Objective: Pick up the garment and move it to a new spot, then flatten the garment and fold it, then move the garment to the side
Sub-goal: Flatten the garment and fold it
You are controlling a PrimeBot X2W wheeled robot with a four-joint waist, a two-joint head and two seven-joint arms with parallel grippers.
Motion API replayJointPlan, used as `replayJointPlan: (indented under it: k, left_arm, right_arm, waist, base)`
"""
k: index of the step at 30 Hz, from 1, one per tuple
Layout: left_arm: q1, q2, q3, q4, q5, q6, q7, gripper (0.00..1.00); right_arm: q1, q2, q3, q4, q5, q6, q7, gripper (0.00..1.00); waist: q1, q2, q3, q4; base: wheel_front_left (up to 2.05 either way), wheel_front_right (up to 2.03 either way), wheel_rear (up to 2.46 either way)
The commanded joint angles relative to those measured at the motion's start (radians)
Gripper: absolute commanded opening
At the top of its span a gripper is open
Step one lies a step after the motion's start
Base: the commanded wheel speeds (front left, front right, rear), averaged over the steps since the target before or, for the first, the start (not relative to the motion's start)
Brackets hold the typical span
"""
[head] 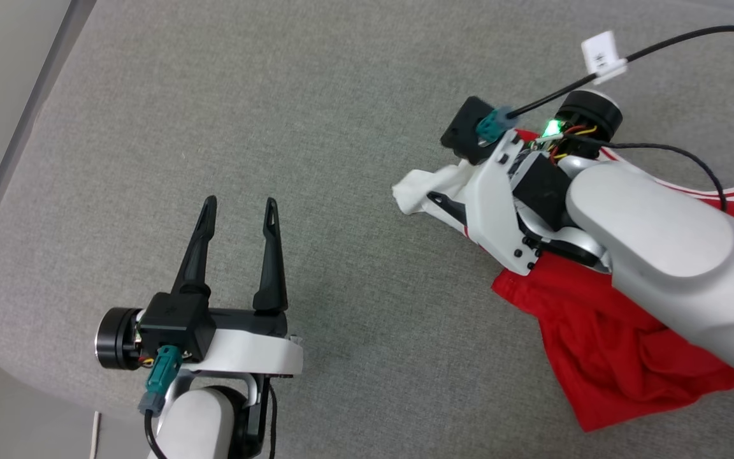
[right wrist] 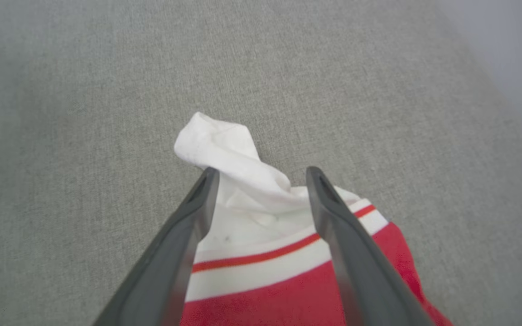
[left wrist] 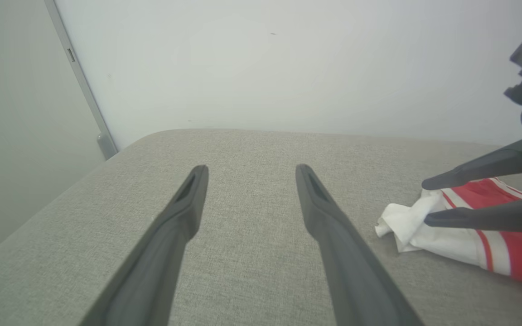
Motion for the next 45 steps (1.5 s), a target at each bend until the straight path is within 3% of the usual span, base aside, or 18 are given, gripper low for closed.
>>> replayJointPlan:
  k: [1,8,13,17,24,29,34,45]
  left_arm:
    - [0.013,-0.001,0.008,0.003,0.007,-0.002,-0.002,1.0]
    - [0.057,-0.001,0.049,-0.005,0.042,-0.02,-0.002,1.0]
    - [0.091,-0.001,0.081,-0.014,0.057,-0.031,-0.002,1.0]
    - [0.113,-0.001,0.099,-0.024,0.062,-0.039,-0.002,1.0]
    - [0.117,-0.001,0.103,-0.035,0.064,-0.044,-0.002,1.0]
    - [0.099,-0.001,0.093,-0.049,0.064,-0.041,-0.002,1.0]
    - [0.077,-0.001,0.075,-0.058,0.055,-0.037,-0.002,1.0]
    - [0.021,-0.002,0.035,-0.06,0.031,-0.012,-0.002,1.0]
  right_arm:
    - [-0.005,-0.018,0.001,-0.018,0.026,-0.001,-0.046,1.0]
    - [-0.014,-0.163,-0.028,-0.109,0.124,-0.001,-0.257,1.0]
    - [0.004,-0.302,-0.09,-0.177,0.156,-0.001,-0.315,1.0]
    - [0.004,-0.441,-0.147,-0.234,0.178,-0.001,-0.255,1.0]
    - [-0.022,-0.578,-0.177,-0.306,0.223,-0.001,-0.034,1.0]
    - [-0.019,-0.605,-0.151,-0.308,0.244,-0.001,0.146,1.0]
    - [0.001,-0.576,-0.136,-0.251,0.243,-0.001,0.262,1.0]
    - [0.061,-0.527,-0.069,-0.122,0.207,-0.001,0.376,1.0]
  waist:
    - [-0.0001,0.0,-0.031,-0.022]
    - [-0.0001,0.0,-0.108,-0.08]
    - [-0.0001,0.0,-0.144,-0.118]
    - [-0.0001,0.0,-0.157,-0.145]
    - [-0.0001,0.0,-0.151,-0.155]
    - [-0.0001,0.0,-0.126,-0.146]
    - [-0.0001,0.0,-0.079,-0.124]
    - [-0.0001,0.0,0.019,-0.062]
  base:
    - [0.0,0.0,0.0]
    - [0.0,0.0,0.0]
    - [0.0,0.0,0.0]
    - [0.0,0.0,0.0]
    - [0.0,0.0,0.0]
    - [0.0,0.0,0.0]
    - [0.0,0.0,0.0]
    - [0.0,0.0,0.0]
